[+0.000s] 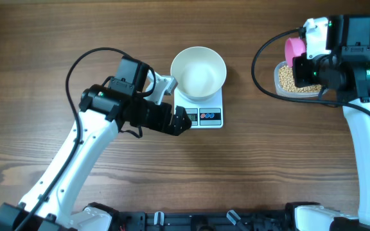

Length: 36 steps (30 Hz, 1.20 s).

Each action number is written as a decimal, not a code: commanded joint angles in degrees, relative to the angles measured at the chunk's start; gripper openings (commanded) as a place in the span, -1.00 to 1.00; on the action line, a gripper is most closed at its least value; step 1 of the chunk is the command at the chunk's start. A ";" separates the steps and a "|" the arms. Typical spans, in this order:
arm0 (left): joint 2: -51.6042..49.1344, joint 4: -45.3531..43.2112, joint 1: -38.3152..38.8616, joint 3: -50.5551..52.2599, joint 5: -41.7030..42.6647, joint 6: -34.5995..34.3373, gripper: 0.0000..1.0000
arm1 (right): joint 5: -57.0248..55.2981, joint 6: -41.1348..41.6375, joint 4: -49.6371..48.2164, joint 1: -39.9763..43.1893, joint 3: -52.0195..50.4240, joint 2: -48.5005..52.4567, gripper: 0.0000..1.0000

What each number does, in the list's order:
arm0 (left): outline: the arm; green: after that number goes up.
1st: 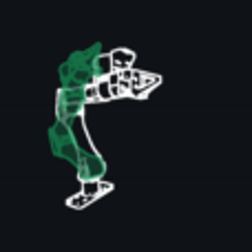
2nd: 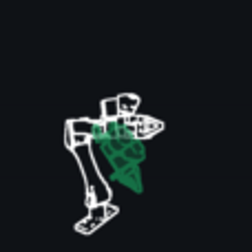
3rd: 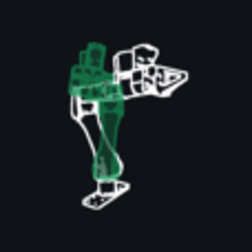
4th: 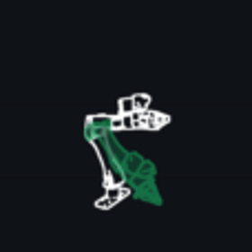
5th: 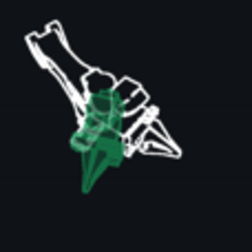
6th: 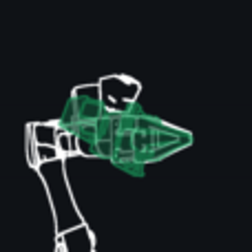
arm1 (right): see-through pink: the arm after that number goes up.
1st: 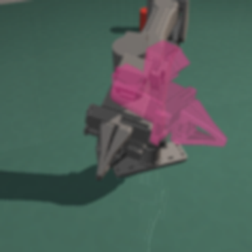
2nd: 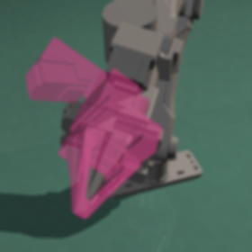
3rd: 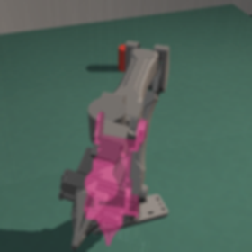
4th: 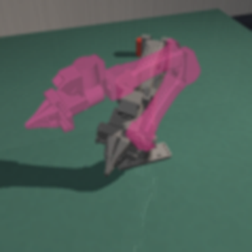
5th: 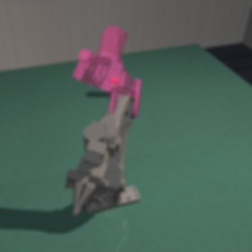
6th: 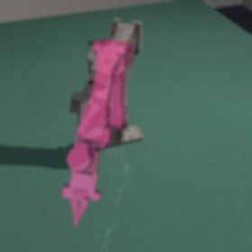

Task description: Scoop item into bowl and weigh 150g on scale

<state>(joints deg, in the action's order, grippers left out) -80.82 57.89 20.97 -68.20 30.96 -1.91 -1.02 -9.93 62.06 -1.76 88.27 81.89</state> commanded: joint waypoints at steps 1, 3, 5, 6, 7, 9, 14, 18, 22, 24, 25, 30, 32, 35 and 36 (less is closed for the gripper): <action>-1.51 -0.61 0.07 -0.28 5.46 1.68 1.00 | 2.82 2.62 1.20 0.13 0.50 0.39 -0.91; -1.55 -1.22 0.00 -0.28 1.60 1.64 1.00 | 2.82 2.64 1.86 0.13 0.50 0.39 -0.91; -1.53 -2.40 -0.02 -0.28 -2.08 1.49 1.00 | 2.82 2.67 2.60 0.13 0.50 0.39 -0.91; -1.55 -3.45 -0.04 -0.28 -2.64 1.51 1.00 | 2.82 2.64 2.93 0.13 0.50 0.39 -0.91; -1.55 -4.31 -0.04 -0.28 -3.10 1.49 1.00 | 2.82 2.67 3.21 0.13 0.50 0.39 -0.92; -1.55 -6.08 -0.04 -0.28 -5.60 1.46 1.00 | 2.82 2.69 3.72 0.13 0.50 0.39 -0.91; -1.55 -8.63 -0.02 -0.28 -10.47 1.40 1.00 | 2.80 2.62 4.37 0.13 0.50 0.39 -0.91; -1.53 -8.68 -0.04 -0.28 -15.58 -1.75 1.00 | 2.80 2.64 3.93 0.13 0.50 0.39 -0.91; -1.55 -8.70 -0.02 -0.28 -15.37 -1.75 1.00 | 2.80 2.64 3.48 0.13 0.50 0.39 -0.91; -1.55 -8.76 -0.02 -0.28 -14.25 -1.70 1.00 | 2.80 2.62 3.19 0.13 0.50 0.39 -0.92; -1.55 -8.85 -0.02 -0.28 -13.40 -1.68 1.00 | 2.80 2.64 3.13 0.13 0.50 0.39 -0.91; -1.55 -8.09 -0.02 -0.28 -7.87 -1.22 1.00 | 2.80 2.60 3.13 0.13 0.50 0.39 -0.91; -1.55 -7.10 -0.02 -0.28 -7.85 -0.87 1.00 | 2.78 2.58 3.10 0.13 0.50 0.39 -0.92; -1.55 -5.53 -0.02 -0.28 -7.91 0.20 1.00 | 2.78 2.58 2.93 0.13 0.50 0.39 -0.91; -1.55 -5.68 -0.02 -0.28 -8.00 0.17 1.00 | 2.78 2.56 2.67 0.13 0.50 0.39 -0.91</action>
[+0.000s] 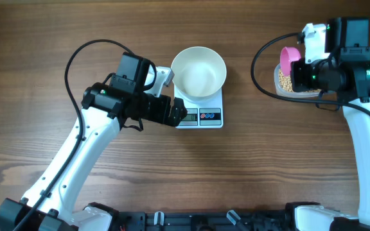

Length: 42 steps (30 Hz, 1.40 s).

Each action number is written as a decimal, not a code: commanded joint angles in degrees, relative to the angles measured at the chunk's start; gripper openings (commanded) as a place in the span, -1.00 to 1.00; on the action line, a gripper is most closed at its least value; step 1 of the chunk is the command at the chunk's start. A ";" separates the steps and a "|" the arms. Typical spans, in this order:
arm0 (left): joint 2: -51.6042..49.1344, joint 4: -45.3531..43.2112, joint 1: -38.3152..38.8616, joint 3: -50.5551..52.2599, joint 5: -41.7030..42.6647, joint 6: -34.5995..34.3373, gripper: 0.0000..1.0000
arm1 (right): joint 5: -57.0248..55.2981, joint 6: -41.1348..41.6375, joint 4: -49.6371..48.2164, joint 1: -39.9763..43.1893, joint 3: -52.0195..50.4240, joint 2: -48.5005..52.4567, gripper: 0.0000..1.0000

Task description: Scoop item into bowl and weigh 150g on scale

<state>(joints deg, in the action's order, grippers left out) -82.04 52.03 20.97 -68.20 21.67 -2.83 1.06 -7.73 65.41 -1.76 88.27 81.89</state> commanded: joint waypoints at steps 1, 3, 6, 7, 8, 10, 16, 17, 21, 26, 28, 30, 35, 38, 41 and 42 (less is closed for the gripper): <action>-0.33 0.02 -0.02 -0.28 1.25 1.11 1.00 | 0.72 0.35 -0.79 0.13 0.50 0.39 -0.91; -0.31 -0.17 -0.02 -0.28 1.25 1.09 1.00 | 0.70 0.37 -0.90 0.13 0.50 0.39 -0.91; -0.31 -0.15 -0.02 -0.28 1.22 1.11 1.00 | 0.72 0.37 -0.85 0.13 0.50 0.39 -0.91; -0.33 -0.17 -0.02 -0.28 1.22 1.11 1.00 | 0.72 0.37 -0.85 0.13 0.50 0.39 -0.91; -0.33 -0.17 -0.02 -0.28 1.22 1.11 1.00 | 0.72 0.39 -0.83 0.13 0.50 0.39 -0.91; -0.33 -0.15 -0.02 -0.28 1.22 1.11 1.00 | 0.72 0.37 -0.87 0.13 0.50 0.39 -0.91; -0.33 -0.15 -0.02 -0.28 1.22 1.09 1.00 | -1.11 0.39 -1.09 0.13 0.50 0.39 -0.91; -0.33 -0.15 -0.02 -0.28 1.25 1.09 1.00 | -1.84 0.39 -0.70 0.13 0.50 0.39 -0.91; -0.33 -0.15 -0.02 -0.28 1.25 1.09 1.00 | -4.52 -0.09 2.62 1.38 0.50 0.39 -0.91; -0.33 -0.13 -0.02 -0.28 1.25 1.11 1.00 | -7.80 -3.23 2.38 4.72 0.50 0.42 -0.91; -0.33 -0.13 -0.02 -0.28 1.25 1.09 1.00 | -8.79 -3.34 1.42 6.36 0.48 0.52 -0.91; -0.31 -0.15 -0.02 -0.28 1.22 1.11 1.00 | -8.79 -4.15 1.38 7.48 0.48 0.92 -0.91; -0.33 -0.15 -0.02 -0.28 1.25 1.09 1.00 | -8.85 -4.35 -2.23 8.26 -3.58 4.94 -0.91; -0.33 -0.15 -0.02 -0.28 1.25 1.09 1.00 | -10.64 -4.11 -4.00 8.26 -4.02 7.74 -0.91; -0.31 -0.15 -0.02 -0.28 1.22 1.09 1.00 | -10.73 -4.15 -5.79 8.26 -4.02 9.97 -0.91; -0.33 -0.13 -0.02 -0.28 1.25 1.09 1.00 | -10.84 -4.15 -6.21 8.28 -4.02 10.86 -0.92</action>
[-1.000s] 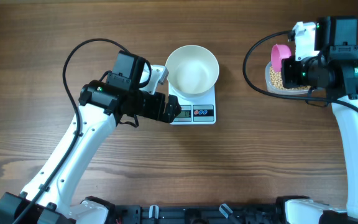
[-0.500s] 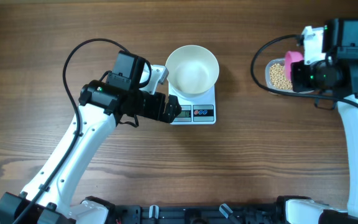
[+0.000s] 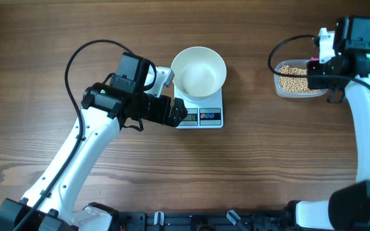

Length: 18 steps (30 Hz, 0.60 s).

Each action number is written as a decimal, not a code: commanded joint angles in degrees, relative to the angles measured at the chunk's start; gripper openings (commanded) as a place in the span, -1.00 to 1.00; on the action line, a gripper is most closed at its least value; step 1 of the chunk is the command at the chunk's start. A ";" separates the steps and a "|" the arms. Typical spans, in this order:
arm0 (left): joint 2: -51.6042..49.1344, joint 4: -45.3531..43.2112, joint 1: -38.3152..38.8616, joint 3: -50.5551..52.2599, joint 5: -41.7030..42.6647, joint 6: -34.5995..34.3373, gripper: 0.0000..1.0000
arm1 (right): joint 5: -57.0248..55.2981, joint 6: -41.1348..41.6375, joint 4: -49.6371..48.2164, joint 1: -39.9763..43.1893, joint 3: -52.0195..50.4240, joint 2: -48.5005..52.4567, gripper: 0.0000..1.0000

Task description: Scoop item into bowl and weigh 150g on scale

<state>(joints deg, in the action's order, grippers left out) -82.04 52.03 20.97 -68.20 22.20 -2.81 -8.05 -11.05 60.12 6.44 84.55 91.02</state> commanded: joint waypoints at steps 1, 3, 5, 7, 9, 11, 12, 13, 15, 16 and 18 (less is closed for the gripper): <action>-0.33 -0.13 -0.02 -0.28 0.72 1.07 1.00 | -2.01 -0.79 -1.14 0.15 -0.31 2.47 -0.92; -0.33 -0.13 -0.02 -0.28 0.72 1.07 1.00 | -2.32 -0.35 -1.40 0.17 -0.31 3.72 -0.91; -0.33 -0.15 -0.02 -0.28 0.70 1.07 1.00 | -2.27 0.52 -1.81 0.17 -0.31 5.14 -0.91; -0.33 -0.15 -0.02 -0.28 0.72 1.07 1.00 | -2.27 0.57 -1.81 0.17 -0.31 5.97 -0.91; -0.33 -0.13 -0.02 -0.28 0.70 1.09 1.00 | -2.27 0.59 -1.14 0.17 -0.31 6.82 -0.92; -0.33 -0.15 -0.02 -0.28 0.72 1.07 1.00 | -2.19 1.20 -1.05 0.17 -0.39 7.04 -0.91; -0.33 -0.15 -0.02 -0.28 0.70 1.07 1.00 | -1.79 1.16 -1.11 0.17 -0.55 7.04 -0.91; -0.33 -0.13 -0.02 -0.28 0.72 1.07 1.00 | -1.44 1.18 -1.07 0.17 -0.66 7.04 -0.91; -0.33 -0.15 -0.02 -0.28 0.70 1.07 1.00 | -1.11 1.16 -2.40 0.17 -2.12 7.04 -0.91; -0.33 -0.15 -0.02 -0.28 0.72 1.07 1.00 | -0.94 1.16 -3.82 0.17 -4.22 7.04 -0.92; -0.33 -0.13 -0.02 -0.28 0.70 1.09 1.00 | 0.26 1.84 -4.09 0.15 -5.68 7.04 -0.91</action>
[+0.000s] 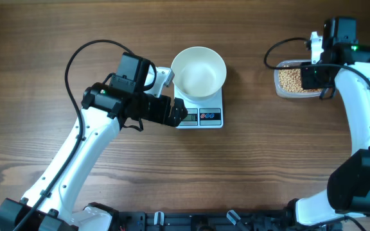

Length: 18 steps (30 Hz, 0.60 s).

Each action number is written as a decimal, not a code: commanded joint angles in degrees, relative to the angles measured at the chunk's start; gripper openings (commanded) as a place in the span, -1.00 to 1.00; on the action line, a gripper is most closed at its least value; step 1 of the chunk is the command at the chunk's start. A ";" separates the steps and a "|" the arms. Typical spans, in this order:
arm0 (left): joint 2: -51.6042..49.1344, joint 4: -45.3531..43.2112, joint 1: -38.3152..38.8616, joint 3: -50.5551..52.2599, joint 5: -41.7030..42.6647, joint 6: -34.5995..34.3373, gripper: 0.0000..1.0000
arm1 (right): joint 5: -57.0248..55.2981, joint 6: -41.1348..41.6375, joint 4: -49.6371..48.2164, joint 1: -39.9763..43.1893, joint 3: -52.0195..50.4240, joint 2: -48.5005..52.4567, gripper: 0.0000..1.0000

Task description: Scoop item into bowl and weigh 150g on scale

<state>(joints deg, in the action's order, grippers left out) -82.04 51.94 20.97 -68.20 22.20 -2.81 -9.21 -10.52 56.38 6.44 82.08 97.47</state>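
A white bowl (198, 72) stands empty on the white scale (205, 117). My left gripper (177, 115) rests on the scale's left front, right beside its display, and its fingers look shut with nothing in them. A clear tub of tan beans (290, 79) sits at the far right. My right gripper (315, 76) hangs over the tub's right end, its fingers hidden under the black wrist. No scoop shows in the overhead view.
Black cables loop over the wooden table (255, 167) behind each arm. The left arm (88, 147) crosses the table's left half and the right arm (365, 122) runs down the right edge.
The right wrist has shifted a little left and now covers the right end of the bean tub. The left arm, bowl and scale are unchanged.
At first my left gripper was by the scale's front left corner and my right held a pink scoop over the tub. Then the left gripper lay beside the display, where it stays. Later the scoop was out of sight, the right wrist at the tub's right end.
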 commanded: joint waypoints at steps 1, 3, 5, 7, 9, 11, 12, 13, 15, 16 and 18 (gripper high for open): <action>-0.33 -0.04 -0.02 -0.28 0.70 1.07 1.00 | 2.21 1.66 -0.37 0.17 -3.54 0.59 -0.91; -0.33 -0.04 -0.02 -0.28 0.70 1.07 1.00 | 5.14 1.62 -0.66 0.17 -3.78 0.59 -0.91; -0.33 -0.04 -0.02 -0.28 0.72 1.07 1.00 | 7.58 1.57 -0.87 0.17 -3.78 0.59 -0.91; -0.33 -0.04 -0.02 -0.28 0.72 1.07 1.00 | 9.40 1.55 -0.83 0.17 -3.82 0.59 -0.91; -0.33 -0.07 -0.02 -0.28 0.72 1.07 1.00 | 9.40 1.57 -0.83 0.17 -3.85 0.59 -0.91; -0.33 -0.07 -0.02 -0.28 0.70 1.07 1.00 | 10.27 1.53 -0.85 0.17 -3.85 0.59 -0.91; -0.33 -0.07 -0.02 -0.28 0.72 1.07 1.00 | 11.13 1.53 -0.87 0.17 -3.85 0.59 -0.91; -0.33 -0.07 -0.02 -0.28 0.72 1.07 1.00 | 11.91 1.55 -0.94 0.17 -3.85 0.59 -0.91; -0.33 -0.07 -0.02 -0.28 0.72 1.07 1.00 | 14.43 1.57 -1.18 0.17 -3.85 0.59 -0.91; -0.33 -0.04 -0.02 -0.28 0.72 1.09 1.00 | 14.91 1.66 -1.20 0.20 -3.85 0.59 -0.91; -0.33 -0.07 -0.02 -0.28 0.72 1.07 1.00 | 14.91 1.77 -1.33 0.50 -4.33 0.59 -0.91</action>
<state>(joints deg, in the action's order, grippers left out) -82.04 52.03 20.97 -68.20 22.20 -2.81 0.82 -9.58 55.37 6.61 78.94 97.49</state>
